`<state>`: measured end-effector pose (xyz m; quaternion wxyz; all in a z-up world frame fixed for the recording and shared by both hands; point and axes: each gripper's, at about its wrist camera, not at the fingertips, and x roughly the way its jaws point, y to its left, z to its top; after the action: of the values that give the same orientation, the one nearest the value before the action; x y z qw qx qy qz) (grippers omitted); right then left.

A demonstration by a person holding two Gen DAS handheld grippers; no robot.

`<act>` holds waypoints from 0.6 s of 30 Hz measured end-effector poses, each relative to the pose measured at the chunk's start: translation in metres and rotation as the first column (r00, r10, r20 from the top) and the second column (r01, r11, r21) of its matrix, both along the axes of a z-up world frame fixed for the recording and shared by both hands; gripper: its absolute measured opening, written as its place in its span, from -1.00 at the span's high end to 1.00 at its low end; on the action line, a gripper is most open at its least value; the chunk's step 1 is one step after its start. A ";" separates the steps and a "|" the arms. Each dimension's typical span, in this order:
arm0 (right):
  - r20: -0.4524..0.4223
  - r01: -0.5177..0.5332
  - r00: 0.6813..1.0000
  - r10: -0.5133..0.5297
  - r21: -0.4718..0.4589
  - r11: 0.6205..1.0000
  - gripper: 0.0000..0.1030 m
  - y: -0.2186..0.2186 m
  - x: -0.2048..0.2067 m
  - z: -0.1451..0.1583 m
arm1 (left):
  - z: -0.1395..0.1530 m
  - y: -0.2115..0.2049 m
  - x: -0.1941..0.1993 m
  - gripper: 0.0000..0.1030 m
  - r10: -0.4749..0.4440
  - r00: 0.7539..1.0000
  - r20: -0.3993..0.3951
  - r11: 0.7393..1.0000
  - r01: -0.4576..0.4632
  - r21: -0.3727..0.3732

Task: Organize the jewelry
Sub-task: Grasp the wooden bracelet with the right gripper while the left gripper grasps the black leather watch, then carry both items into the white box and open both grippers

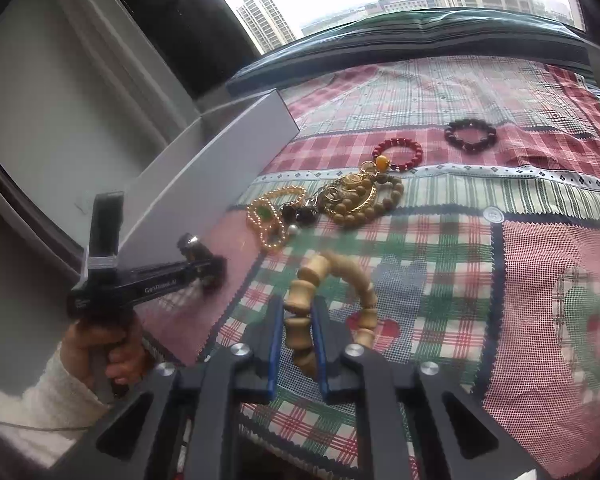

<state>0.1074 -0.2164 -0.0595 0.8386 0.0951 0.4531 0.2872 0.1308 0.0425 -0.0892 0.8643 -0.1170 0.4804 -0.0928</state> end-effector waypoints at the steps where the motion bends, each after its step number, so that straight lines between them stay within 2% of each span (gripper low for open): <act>1: 0.005 -0.004 1.000 0.004 0.001 1.000 0.71 0.001 0.000 0.003 | 0.008 -0.001 -0.003 0.95 -0.002 1.000 0.013 1.000 0.002 -0.010; 6: 0.029 -0.051 0.998 0.050 0.027 0.998 0.71 0.017 0.007 0.029 | 0.063 0.010 -0.040 0.95 -0.021 0.997 0.080 0.992 0.031 -0.124; 9: 0.068 -0.122 0.991 0.118 0.054 0.991 0.71 0.045 0.014 0.056 | 0.103 0.036 -0.067 0.95 0.009 0.991 0.134 0.990 0.010 -0.141; 12: 0.115 -0.214 0.973 0.202 0.106 0.971 0.71 0.086 0.022 0.087 | 0.131 0.075 -0.086 0.95 0.082 0.982 0.172 0.994 -0.067 -0.087; 14: 0.139 -0.279 0.955 0.260 0.141 0.950 0.71 0.118 0.028 0.102 | 0.137 0.104 -0.091 0.95 0.151 0.971 0.184 0.988 -0.148 -0.031; 18: 0.159 -0.385 0.919 0.360 0.179 0.905 0.72 0.191 0.047 0.116 | 0.118 0.160 -0.083 0.95 0.292 0.945 0.146 0.951 -0.303 0.059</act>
<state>0.1541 -0.0250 0.0564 0.7797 0.0757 0.3783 0.4931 0.0481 0.2026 0.0289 0.9031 -0.1467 0.4005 0.0504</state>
